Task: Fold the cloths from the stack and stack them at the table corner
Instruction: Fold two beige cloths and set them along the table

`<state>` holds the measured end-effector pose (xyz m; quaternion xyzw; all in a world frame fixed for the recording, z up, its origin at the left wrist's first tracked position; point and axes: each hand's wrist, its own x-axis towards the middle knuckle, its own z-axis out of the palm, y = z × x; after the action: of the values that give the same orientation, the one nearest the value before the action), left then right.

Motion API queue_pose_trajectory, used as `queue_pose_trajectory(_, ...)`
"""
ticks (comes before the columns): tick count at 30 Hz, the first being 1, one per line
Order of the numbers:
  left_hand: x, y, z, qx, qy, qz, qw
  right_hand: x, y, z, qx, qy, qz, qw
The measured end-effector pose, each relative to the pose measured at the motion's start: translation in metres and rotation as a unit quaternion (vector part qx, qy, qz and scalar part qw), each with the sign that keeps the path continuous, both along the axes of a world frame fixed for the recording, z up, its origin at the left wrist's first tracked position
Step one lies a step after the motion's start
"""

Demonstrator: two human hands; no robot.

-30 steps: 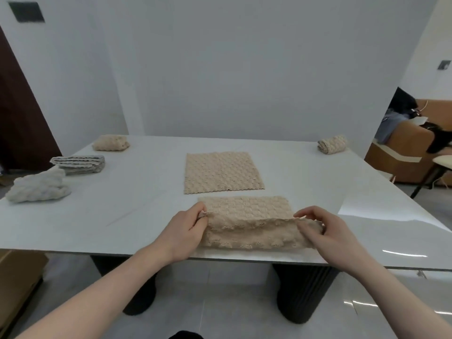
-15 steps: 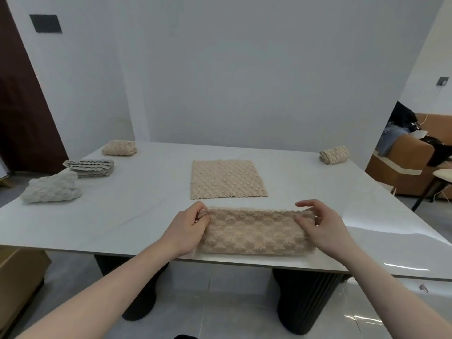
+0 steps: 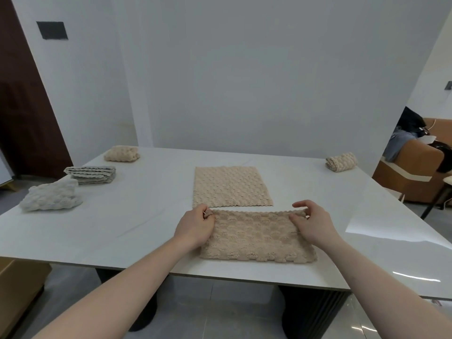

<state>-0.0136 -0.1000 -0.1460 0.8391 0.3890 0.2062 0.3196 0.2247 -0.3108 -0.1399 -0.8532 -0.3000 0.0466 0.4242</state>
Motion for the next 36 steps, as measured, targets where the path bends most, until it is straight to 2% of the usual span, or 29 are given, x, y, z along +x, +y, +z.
queue_pose_trajectory(2, 0.002, 0.001, -0.001, 0.009, 0.032, 0.006, 0.999, -0.002, 0.003, 0.001, -0.02, -0.002, -0.016, 1.0)
queue_pose_trajectory(4, 0.002, 0.0, -0.005, 0.071, 0.074, -0.003, 0.995, -0.009, 0.002, 0.0, -0.042, -0.036, -0.027, 0.998)
queue_pose_trajectory(6, 0.002, -0.008, -0.007, 0.153, 0.062, -0.036, 0.986, -0.021, -0.001, -0.005, -0.049, -0.086, -0.003, 0.995)
queue_pose_trajectory(8, 0.004, -0.022, -0.007, 0.193, 0.039, -0.105, 0.975, -0.033, -0.001, -0.012, -0.058, -0.133, 0.044, 0.988)
queue_pose_trajectory(12, 0.016, -0.043, -0.018, 0.164, 0.124, -0.209, 0.956, -0.051, 0.001, -0.034, -0.143, -0.153, 0.101, 0.973)
queue_pose_trajectory(15, 0.025, -0.047, -0.029, 0.162, 0.208, -0.217, 0.94, -0.053, 0.0, -0.046, -0.21, -0.159, 0.105, 0.959)
queue_pose_trajectory(25, 0.036, -0.033, -0.034, 0.167, 0.237, -0.186, 0.939, -0.043, 0.006, -0.043, -0.253, -0.154, 0.124, 0.947)
queue_pose_trajectory(32, 0.033, -0.038, -0.038, 0.212, 0.173, -0.177, 0.945, -0.046, 0.004, -0.044, -0.248, -0.156, 0.119, 0.949)
queue_pose_trajectory(36, 0.033, -0.037, -0.036, 0.189, 0.213, -0.205, 0.936, -0.045, 0.005, -0.044, -0.252, -0.158, 0.12, 0.947)
